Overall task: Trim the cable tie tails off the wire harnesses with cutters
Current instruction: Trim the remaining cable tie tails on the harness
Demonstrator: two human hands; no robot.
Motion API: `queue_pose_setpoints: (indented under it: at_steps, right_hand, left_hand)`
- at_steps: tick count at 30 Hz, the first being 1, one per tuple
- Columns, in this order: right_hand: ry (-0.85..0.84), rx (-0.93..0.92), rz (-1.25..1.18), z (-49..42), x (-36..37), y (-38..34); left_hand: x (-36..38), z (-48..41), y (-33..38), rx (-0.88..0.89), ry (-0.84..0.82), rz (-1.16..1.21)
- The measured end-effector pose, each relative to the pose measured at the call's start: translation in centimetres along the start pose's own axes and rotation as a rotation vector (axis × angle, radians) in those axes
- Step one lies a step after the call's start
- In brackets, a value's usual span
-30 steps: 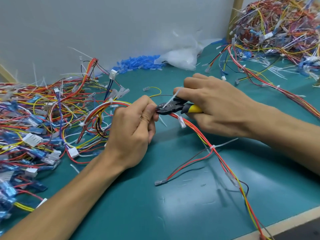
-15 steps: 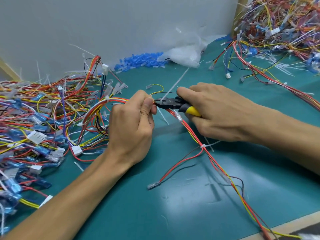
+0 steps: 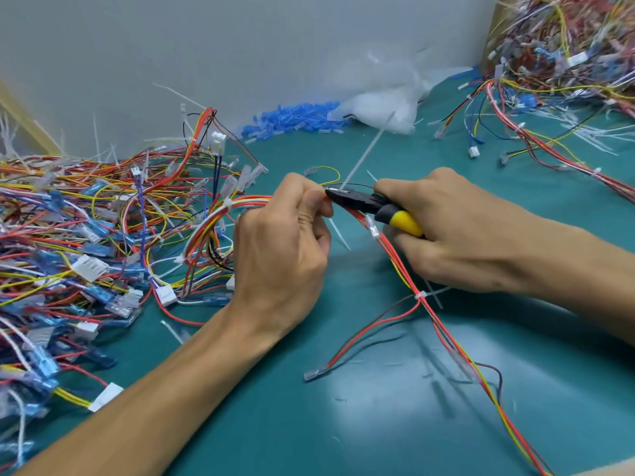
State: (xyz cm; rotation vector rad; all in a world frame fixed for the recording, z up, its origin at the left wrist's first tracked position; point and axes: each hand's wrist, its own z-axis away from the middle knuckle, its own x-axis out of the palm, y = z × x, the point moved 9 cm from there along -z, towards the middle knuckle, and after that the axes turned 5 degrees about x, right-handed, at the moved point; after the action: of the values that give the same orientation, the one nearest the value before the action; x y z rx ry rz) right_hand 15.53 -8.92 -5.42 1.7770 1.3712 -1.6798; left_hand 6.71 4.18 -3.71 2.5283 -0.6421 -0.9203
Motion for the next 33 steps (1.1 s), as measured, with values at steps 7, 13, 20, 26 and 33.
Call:
queue_pose_setpoints:
  at_steps: [7,13,20,26,33]
  right_hand:
    - [0.063,0.013,-0.114,-0.2,-0.3,0.1]
    - [0.050,-0.026,-0.103,-0.3,-0.8,-0.3]
    - [-0.003,-0.032,-0.040,-0.3,-1.1,-0.2]
    - [0.013,-0.017,-0.037,-0.3,-1.2,-0.3]
    - [0.037,-0.005,-0.013,-0.3,-1.2,-0.1]
  left_hand:
    - [0.5,0.3,0.3,-0.020,0.014,0.051]
    - [1.0,0.5,-0.1,-0.034,-0.035,0.084]
    - [0.8,0.3,-0.9,-0.083,-0.017,0.125]
    - [0.9,0.5,-0.8,-0.060,-0.029,0.140]
    - [0.9,0.4,-0.8,-0.057,-0.035,0.180]
